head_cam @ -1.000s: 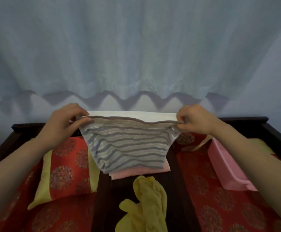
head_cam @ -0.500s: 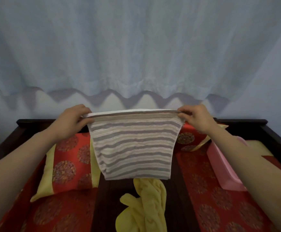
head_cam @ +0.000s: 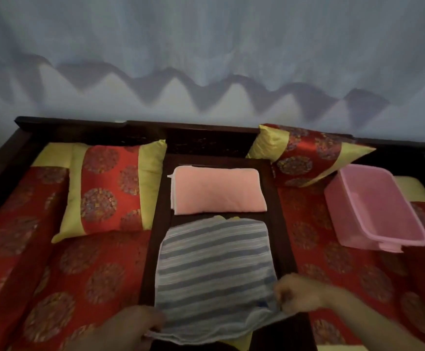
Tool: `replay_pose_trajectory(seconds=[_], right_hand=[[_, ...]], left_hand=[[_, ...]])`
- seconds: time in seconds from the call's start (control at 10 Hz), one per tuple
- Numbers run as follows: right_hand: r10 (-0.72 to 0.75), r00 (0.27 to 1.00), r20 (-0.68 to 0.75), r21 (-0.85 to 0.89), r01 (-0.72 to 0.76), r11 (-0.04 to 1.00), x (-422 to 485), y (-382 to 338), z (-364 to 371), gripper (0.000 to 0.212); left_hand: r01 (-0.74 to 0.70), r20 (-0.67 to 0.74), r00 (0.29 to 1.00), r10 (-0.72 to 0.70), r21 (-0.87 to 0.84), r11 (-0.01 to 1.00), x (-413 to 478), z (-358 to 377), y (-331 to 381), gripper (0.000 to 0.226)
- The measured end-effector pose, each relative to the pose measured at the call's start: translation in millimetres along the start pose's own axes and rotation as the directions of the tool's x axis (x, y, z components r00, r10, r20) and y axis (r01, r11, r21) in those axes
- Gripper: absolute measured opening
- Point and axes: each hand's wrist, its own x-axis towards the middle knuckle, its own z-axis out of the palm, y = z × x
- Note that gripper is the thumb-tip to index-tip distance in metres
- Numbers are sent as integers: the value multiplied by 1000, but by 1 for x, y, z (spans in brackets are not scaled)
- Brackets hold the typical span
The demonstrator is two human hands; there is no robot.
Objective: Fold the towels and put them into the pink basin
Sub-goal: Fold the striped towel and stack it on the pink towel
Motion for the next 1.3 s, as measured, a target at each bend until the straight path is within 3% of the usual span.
replay_pose_trajectory(seconds=[0.1,0.2,0.3,0.4,0.5,0.6,0.7,0.8,1.0,1.1,1.2,1.3], right_hand=[[76,997,4,-92,-76,993,21,16,32,23],[60,989,132,-72,-51,996,30,16,27,18],[39,979,199,218,-83,972,33,16,-17,6],[361,830,-425,599,-41,799,56,23,-67,15],[606,670,-429,676,-207,707,94,18,-91,30],[690,687,-228,750,-328,574,123,17,-86,40],[691,686,-228,833,-231,503,132,16,-82,32],[635,730,-253,873,-111,475,129,19,-82,17],[534,744,-401,903,222,368,111,27,-86,13],[506,707,-494,866,353,354,104,33,-82,14],[522,666,-533,846,413,336,100,37,-78,16],[554,630,-544,839,409,358,99,45,-75,17]], left_hand=[[157,26,987,-157,-4,988,11,-6,32,58],[132,81,988,-132,7,991,25,1,22,32],[67,196,981,-9,-290,955,45,-26,1,21],[88,-275,927,-256,-506,858,89,-59,-27,10],[182,-365,779,-509,-646,741,131,-74,-43,23],[278,-217,775,-594,-727,628,155,-70,-50,18],[268,-135,746,-652,-836,480,158,-72,-32,22],[290,72,768,-636,-925,246,155,-75,-27,24],[329,220,879,-423,-922,204,141,-90,-33,46],[221,179,903,-390,-973,64,140,-88,-36,44],[9,33,936,-351,-998,-69,143,-80,-48,44],[-30,5,918,-397,-996,-81,143,-77,-50,13]])
